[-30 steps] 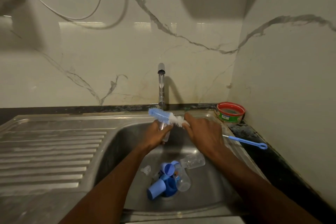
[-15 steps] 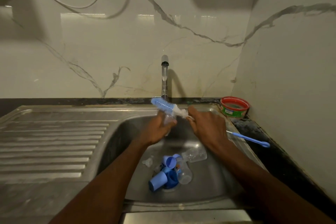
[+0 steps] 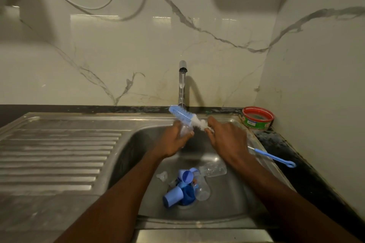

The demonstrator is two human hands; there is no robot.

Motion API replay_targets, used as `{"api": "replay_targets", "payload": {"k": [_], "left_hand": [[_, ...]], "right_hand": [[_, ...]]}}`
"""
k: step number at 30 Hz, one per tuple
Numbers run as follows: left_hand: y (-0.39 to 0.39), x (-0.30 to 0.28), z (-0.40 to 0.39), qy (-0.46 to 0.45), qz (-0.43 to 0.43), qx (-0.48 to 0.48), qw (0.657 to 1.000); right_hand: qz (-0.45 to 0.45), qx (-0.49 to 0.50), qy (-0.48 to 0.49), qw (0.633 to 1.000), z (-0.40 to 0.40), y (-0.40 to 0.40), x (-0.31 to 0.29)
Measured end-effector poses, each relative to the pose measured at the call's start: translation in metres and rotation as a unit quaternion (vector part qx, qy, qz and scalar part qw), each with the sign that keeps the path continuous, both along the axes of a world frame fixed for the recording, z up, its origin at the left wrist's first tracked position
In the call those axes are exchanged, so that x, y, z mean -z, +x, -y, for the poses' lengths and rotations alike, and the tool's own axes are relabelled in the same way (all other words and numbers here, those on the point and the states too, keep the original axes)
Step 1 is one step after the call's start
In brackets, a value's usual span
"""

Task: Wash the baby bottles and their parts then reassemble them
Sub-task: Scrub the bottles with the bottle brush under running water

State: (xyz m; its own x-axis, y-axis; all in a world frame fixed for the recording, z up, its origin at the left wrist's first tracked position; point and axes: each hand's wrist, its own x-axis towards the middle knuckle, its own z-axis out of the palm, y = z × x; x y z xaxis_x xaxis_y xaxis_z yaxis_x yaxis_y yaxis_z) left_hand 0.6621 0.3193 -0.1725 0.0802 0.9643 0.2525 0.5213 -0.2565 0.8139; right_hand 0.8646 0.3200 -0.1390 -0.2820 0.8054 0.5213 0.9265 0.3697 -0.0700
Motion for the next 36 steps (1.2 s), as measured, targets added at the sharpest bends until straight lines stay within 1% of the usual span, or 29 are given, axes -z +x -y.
{"api": "replay_targets", "payload": {"k": [2,4,6,8,11,14,17,19,21,22,23,25,27,29,31,32,34,35,36], "left_hand": [[0.010,0.001,0.002,0.012,-0.020,0.039,0.999],[0.012,0.003,-0.001,0.024,-0.015,0.040,0.999],[0.007,0.001,-0.003,0.019,0.013,0.012,1.000],[-0.002,0.002,-0.008,0.012,0.047,-0.037,0.998],[-0.016,0.007,-0.014,0.012,0.064,-0.086,0.994],[-0.016,0.005,-0.015,0.014,0.036,-0.069,0.997],[-0.004,0.001,-0.010,0.023,0.033,-0.058,0.997],[0.002,0.001,-0.009,0.015,0.004,-0.051,0.999],[0.003,0.004,-0.008,0.005,-0.026,-0.053,0.998],[0.002,0.005,-0.009,0.002,-0.028,-0.052,0.998],[0.001,0.006,-0.009,0.001,-0.012,-0.043,0.999],[0.001,0.005,-0.008,0.000,0.032,-0.029,0.999],[-0.001,0.005,-0.008,-0.002,0.036,-0.033,0.999],[-0.003,0.007,-0.009,0.004,0.009,-0.053,0.999],[-0.002,0.005,-0.006,0.013,-0.006,-0.039,0.999],[0.001,0.004,-0.004,0.021,-0.030,-0.020,0.999],[0.008,0.005,-0.005,0.048,-0.114,-0.003,0.992],[0.011,0.004,-0.005,0.061,-0.131,-0.001,0.989],[0.013,0.005,-0.005,0.056,-0.116,-0.002,0.992]], "right_hand": [[0.017,-0.002,0.001,1.000,0.000,-0.017,-0.005],[0.034,0.008,0.020,0.999,0.001,-0.026,-0.010],[0.034,0.020,0.026,0.999,0.002,-0.022,-0.012],[0.022,0.025,0.013,0.999,0.001,-0.007,-0.007],[0.027,0.023,0.012,0.999,-0.001,0.018,0.003],[0.001,0.029,0.027,0.999,-0.003,0.019,0.002],[-0.014,0.022,0.048,0.998,-0.005,-0.001,-0.004],[-0.010,0.025,0.068,0.997,-0.004,-0.013,-0.006],[-0.026,0.038,0.096,0.994,-0.002,-0.016,-0.010],[-0.031,0.035,0.096,0.994,-0.002,-0.014,-0.010],[-0.025,0.023,0.085,0.996,-0.001,-0.011,-0.010],[0.013,-0.006,0.053,0.998,0.001,-0.003,-0.005],[0.015,-0.010,0.022,1.000,0.003,0.008,-0.001],[0.009,0.000,0.019,1.000,0.004,0.016,0.000],[0.011,0.011,0.017,1.000,0.006,0.014,-0.002],[0.009,0.013,0.013,1.000,0.006,0.008,-0.004],[0.023,0.024,-0.017,0.999,0.005,-0.006,-0.009],[0.029,0.029,-0.027,0.999,0.004,-0.012,-0.011],[0.027,0.031,-0.023,0.999,0.003,-0.015,-0.013]]}}
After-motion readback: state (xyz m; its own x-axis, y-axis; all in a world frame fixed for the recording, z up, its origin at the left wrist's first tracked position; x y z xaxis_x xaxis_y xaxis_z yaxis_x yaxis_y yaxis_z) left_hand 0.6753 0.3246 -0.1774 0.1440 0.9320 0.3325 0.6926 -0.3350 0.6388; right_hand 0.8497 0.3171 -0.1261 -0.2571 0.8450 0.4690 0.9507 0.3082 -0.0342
